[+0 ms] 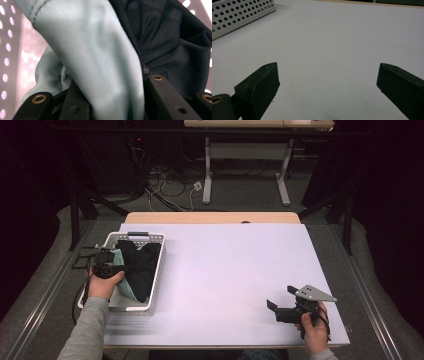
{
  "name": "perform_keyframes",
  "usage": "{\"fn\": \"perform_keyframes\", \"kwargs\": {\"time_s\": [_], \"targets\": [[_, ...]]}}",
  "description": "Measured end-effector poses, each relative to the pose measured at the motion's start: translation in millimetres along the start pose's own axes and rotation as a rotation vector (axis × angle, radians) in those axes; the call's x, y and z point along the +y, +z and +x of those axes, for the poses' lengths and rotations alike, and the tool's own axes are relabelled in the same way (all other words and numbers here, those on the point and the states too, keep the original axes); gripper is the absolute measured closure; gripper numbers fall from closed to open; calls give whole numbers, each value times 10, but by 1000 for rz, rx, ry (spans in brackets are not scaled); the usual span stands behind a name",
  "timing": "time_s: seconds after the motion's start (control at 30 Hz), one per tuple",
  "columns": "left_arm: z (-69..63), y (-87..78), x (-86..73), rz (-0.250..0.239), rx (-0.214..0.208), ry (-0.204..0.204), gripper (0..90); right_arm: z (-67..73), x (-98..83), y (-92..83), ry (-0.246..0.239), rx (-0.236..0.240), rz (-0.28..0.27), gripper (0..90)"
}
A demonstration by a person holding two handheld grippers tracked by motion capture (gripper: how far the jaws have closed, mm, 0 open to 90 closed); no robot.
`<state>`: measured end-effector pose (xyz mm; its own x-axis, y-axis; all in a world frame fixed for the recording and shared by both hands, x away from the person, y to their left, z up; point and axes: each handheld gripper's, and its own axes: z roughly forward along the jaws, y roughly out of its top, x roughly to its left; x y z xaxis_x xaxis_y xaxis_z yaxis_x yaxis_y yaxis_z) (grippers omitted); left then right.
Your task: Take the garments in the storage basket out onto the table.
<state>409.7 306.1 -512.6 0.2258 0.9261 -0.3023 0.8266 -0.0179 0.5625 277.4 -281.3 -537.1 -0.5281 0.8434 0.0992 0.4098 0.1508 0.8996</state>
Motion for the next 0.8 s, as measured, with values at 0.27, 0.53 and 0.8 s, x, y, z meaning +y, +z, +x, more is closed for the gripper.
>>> {"fn": "perform_keyframes", "kwargs": {"time_s": [0.27, 0.53, 0.8], "targets": [[-15, -22, 14, 0, -9, -2, 719, -5, -2, 5, 4, 0, 0, 41], [-54, -52, 22, -15, -6, -3, 727, -12, -8, 0, 14, -5, 0, 43], [-71, -108, 14, -30, -16, -8, 730, -26, -12, -6, 23, -7, 0, 44]]}}
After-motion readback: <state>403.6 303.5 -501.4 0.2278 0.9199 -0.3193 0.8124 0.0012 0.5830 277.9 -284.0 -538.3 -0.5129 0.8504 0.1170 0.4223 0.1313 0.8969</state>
